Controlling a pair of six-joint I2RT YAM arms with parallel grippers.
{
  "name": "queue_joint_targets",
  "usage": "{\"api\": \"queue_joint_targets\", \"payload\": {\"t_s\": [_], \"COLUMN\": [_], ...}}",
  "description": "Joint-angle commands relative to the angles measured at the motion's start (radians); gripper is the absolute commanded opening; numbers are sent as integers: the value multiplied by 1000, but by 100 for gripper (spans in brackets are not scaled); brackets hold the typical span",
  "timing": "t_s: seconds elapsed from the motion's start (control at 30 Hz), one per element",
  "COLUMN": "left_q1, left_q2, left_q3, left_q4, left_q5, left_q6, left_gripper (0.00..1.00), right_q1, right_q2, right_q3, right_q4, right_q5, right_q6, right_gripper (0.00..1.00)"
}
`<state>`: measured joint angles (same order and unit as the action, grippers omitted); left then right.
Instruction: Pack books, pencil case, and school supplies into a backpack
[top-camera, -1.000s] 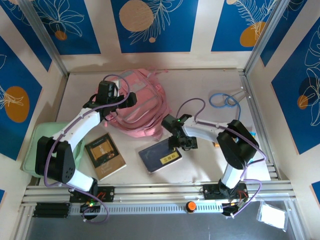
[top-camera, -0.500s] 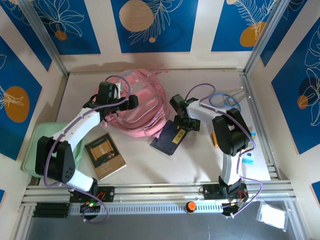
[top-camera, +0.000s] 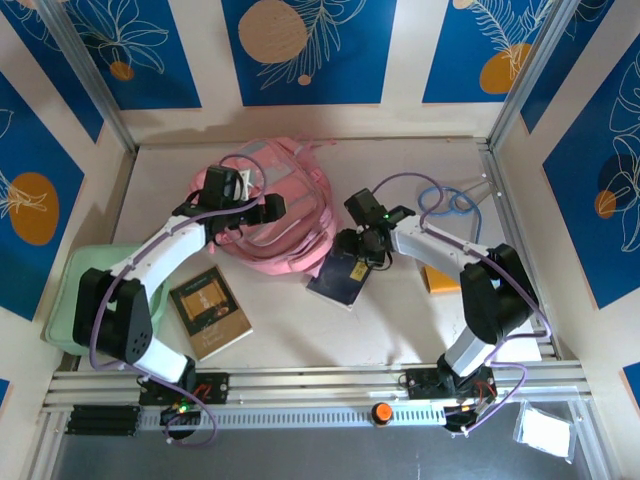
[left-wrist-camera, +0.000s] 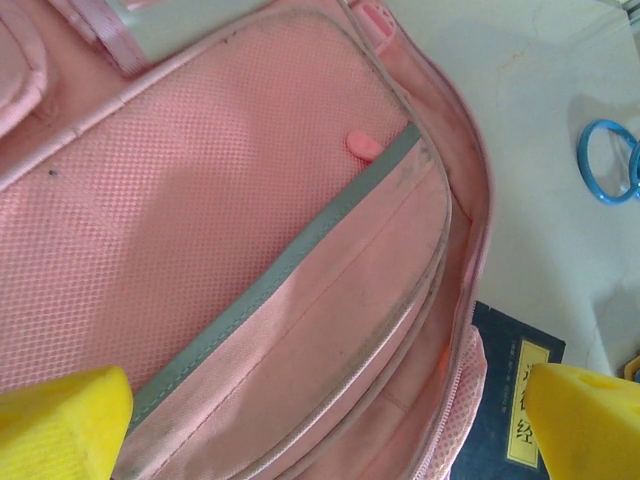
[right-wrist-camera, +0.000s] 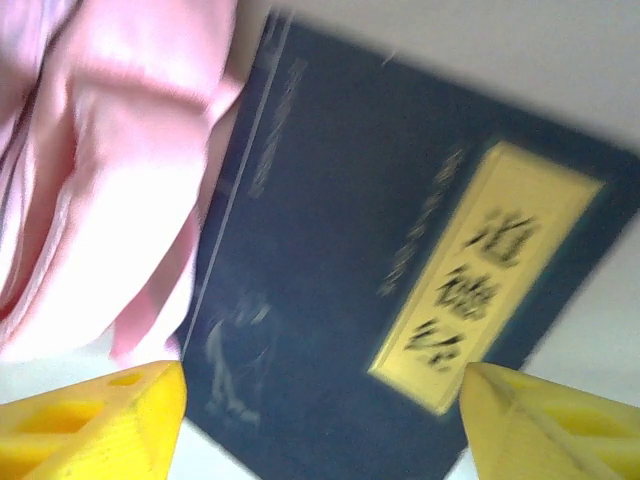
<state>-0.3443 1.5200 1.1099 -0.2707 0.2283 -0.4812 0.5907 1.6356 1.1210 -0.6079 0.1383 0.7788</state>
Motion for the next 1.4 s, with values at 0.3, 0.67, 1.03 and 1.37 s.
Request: {"api": "queue_joint_targets", "payload": {"t_s": [0.3, 0.67, 1.03, 1.37], "left_q1": [-33, -71, -187, -366], "left_q2": [-47, -42, 22, 186], "left_q3": [-88, -87, -36, 47], "left_q4": [75, 61, 45, 34], "left_q5": [26, 43, 40, -6], "left_q6": [-61, -62, -69, -89], "left_gripper": [100, 100, 100, 92], "right_q1": [56, -24, -101, -195], "right_q2": [101, 40, -143, -161], "right_q3": [-40, -208, -190, -236], "right_q4": [80, 10, 53, -12], "right_q5": [-296, -138, -103, -31], "right_q6": [16, 19, 61, 128], "right_gripper": [64, 64, 63, 58]}}
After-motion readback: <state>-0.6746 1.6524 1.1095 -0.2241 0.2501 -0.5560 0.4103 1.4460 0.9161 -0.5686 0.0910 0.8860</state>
